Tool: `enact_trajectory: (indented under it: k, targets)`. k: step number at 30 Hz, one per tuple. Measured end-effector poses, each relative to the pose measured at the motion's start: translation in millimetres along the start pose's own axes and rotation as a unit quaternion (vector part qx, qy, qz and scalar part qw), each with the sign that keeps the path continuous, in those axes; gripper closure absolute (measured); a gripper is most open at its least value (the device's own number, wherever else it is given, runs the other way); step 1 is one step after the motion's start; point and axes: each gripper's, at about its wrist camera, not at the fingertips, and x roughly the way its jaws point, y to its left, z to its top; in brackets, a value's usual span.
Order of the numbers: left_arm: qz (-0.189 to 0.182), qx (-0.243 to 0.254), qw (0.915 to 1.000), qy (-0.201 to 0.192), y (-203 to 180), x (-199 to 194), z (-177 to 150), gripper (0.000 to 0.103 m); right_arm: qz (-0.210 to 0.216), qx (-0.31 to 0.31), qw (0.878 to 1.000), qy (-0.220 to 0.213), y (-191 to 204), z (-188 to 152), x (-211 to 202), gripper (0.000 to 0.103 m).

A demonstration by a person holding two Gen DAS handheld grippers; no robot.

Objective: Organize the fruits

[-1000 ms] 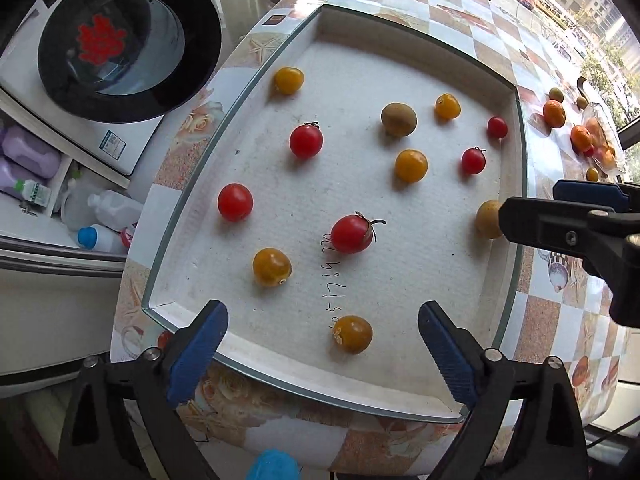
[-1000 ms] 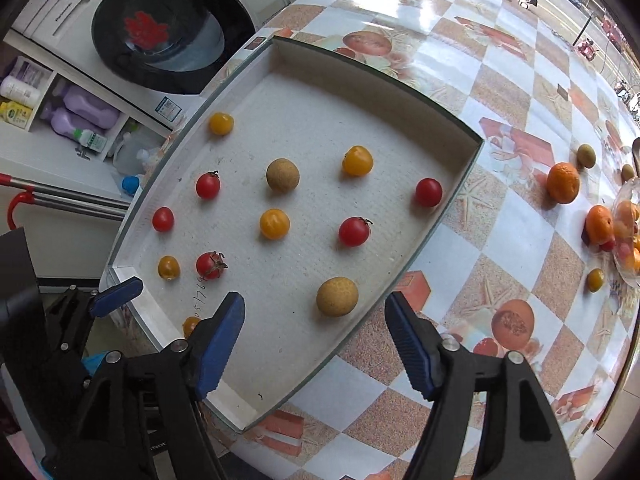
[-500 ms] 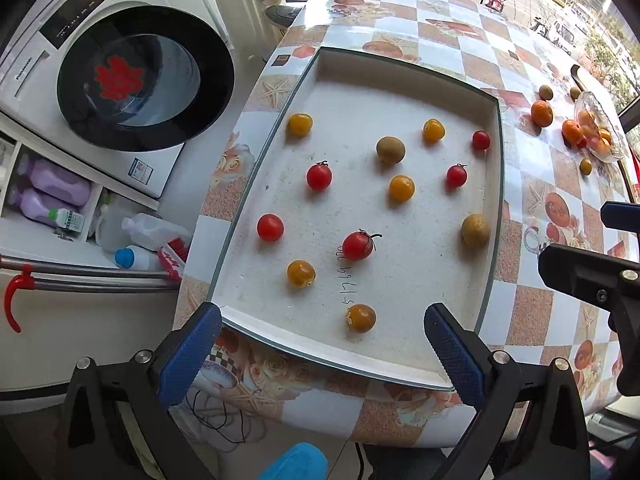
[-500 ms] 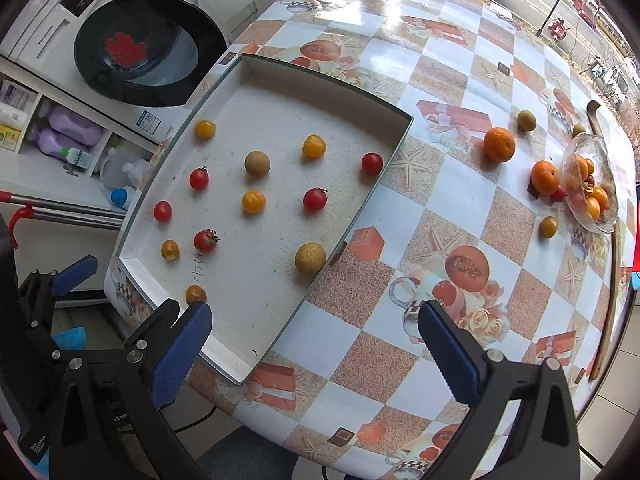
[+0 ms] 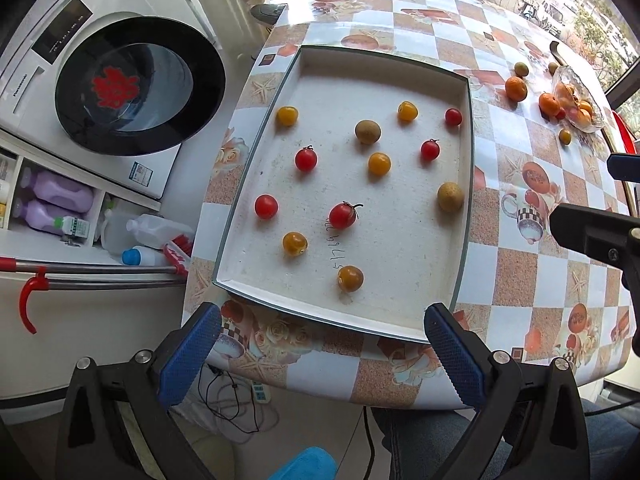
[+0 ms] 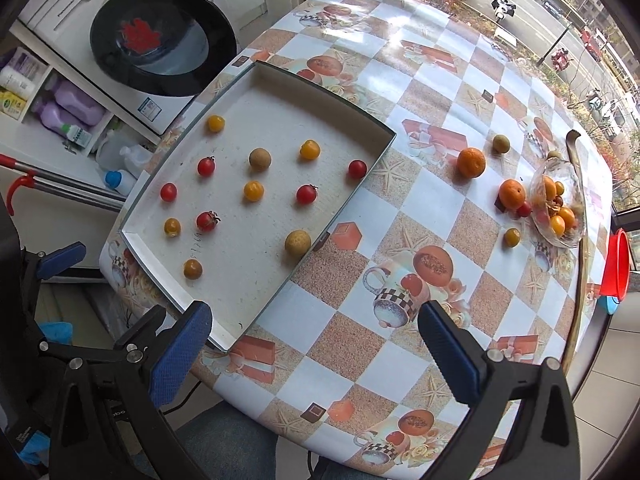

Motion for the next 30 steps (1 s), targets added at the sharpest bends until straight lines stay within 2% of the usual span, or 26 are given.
enact_trajectory:
  k: [22,30]
  targets:
    - [0.006,0.016,0.9998,-0.007,-20,-17,9,0.001,-0.004,-0.027,0.999,-0.022,-10,8,-15,0.000]
    - [-0.013,0.018,0.9998,-0.004,-24,-17,10,0.001,-0.001,-0.031,0.999,-0.019,-11,10,-14,0.000]
